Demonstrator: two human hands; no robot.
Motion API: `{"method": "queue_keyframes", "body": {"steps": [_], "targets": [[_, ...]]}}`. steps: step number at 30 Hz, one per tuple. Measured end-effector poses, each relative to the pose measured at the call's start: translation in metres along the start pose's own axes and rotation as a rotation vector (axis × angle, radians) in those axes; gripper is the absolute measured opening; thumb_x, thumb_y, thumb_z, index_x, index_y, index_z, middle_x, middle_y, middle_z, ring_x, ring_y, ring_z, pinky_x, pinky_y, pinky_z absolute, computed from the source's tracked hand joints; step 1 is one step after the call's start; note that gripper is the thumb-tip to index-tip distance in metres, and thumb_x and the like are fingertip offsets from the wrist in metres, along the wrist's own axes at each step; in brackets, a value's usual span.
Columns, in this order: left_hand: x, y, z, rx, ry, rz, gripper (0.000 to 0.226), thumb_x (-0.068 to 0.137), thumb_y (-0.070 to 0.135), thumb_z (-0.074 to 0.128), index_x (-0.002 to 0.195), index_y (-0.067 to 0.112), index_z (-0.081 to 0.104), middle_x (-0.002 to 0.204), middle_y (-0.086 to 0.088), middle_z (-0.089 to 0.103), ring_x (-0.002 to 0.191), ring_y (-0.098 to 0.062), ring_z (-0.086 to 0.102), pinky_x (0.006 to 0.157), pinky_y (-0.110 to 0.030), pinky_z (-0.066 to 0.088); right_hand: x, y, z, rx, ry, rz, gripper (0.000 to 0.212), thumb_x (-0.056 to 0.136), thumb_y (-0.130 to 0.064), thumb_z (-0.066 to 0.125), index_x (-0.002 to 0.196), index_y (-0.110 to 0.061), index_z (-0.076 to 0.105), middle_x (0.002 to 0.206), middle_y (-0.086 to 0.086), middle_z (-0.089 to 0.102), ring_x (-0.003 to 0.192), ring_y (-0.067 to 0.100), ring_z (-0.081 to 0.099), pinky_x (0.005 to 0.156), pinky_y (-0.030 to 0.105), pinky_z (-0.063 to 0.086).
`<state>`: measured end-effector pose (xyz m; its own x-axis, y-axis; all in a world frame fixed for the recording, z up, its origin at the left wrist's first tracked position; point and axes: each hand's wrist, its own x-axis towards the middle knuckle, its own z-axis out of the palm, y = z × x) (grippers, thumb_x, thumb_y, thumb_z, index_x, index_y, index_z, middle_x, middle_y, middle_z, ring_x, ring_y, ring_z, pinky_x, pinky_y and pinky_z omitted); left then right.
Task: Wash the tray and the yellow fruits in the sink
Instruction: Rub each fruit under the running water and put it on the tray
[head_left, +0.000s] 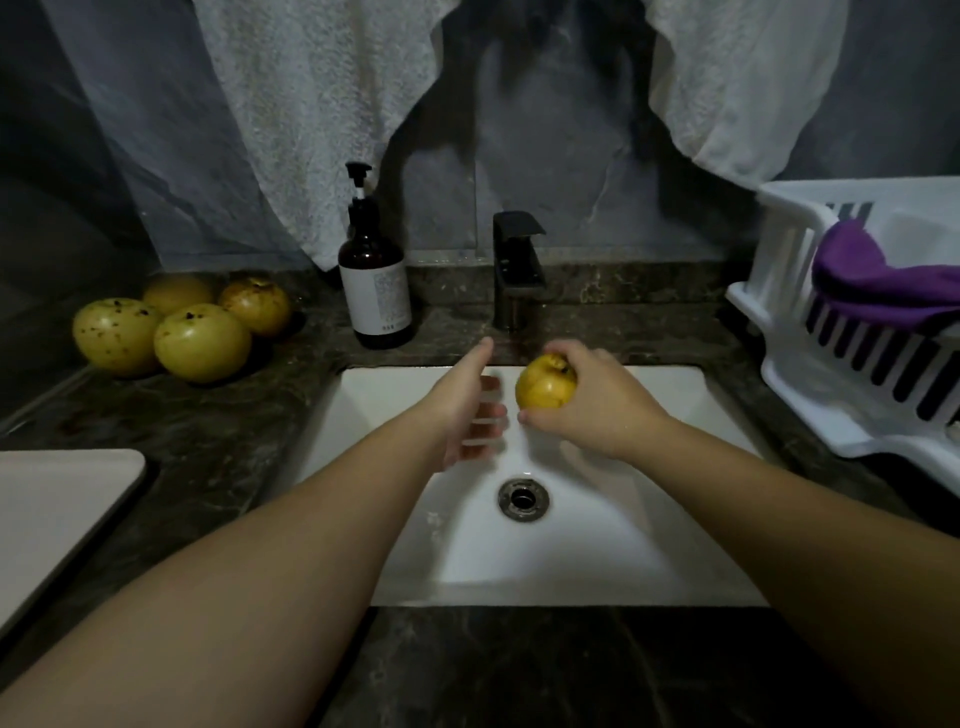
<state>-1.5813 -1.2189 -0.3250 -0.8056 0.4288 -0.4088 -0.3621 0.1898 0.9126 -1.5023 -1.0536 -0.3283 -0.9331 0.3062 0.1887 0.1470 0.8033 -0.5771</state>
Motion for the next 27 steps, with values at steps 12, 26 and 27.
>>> {"method": "queue_keyframes", "body": {"steps": [12,26,27], "targets": [[0.004,-0.002,0.002,0.012,0.06,0.077,0.055,0.093,0.075,0.048,0.103,0.025,0.068,0.105,-0.002,0.068,0.093,-0.022,0.061,0.079,-0.038,0.047,0.003,-0.006,-0.01,0.165,0.23,0.017,0.088,0.071,-0.056,0.083,0.144,-0.046,0.036,0.128,-0.006,0.038,0.107,0.013,0.045,0.086,0.03,0.039],[0.007,-0.004,0.004,0.026,0.049,0.082,0.054,0.095,0.071,0.051,0.112,0.023,0.069,0.111,-0.005,0.071,0.104,-0.025,0.064,0.084,-0.041,0.05,0.001,-0.008,-0.007,0.114,0.169,0.054,0.092,0.069,-0.058,0.084,0.146,-0.045,0.036,0.132,-0.003,0.042,0.111,0.019,0.051,0.084,0.03,0.039],[0.007,-0.004,0.004,0.023,0.05,0.088,0.053,0.095,0.07,0.051,0.112,0.023,0.069,0.11,-0.005,0.071,0.103,-0.025,0.064,0.085,-0.042,0.049,0.005,-0.009,-0.01,0.17,0.236,0.037,0.09,0.069,-0.059,0.082,0.144,-0.048,0.034,0.128,-0.005,0.04,0.107,0.016,0.049,0.082,0.029,0.039]]}}
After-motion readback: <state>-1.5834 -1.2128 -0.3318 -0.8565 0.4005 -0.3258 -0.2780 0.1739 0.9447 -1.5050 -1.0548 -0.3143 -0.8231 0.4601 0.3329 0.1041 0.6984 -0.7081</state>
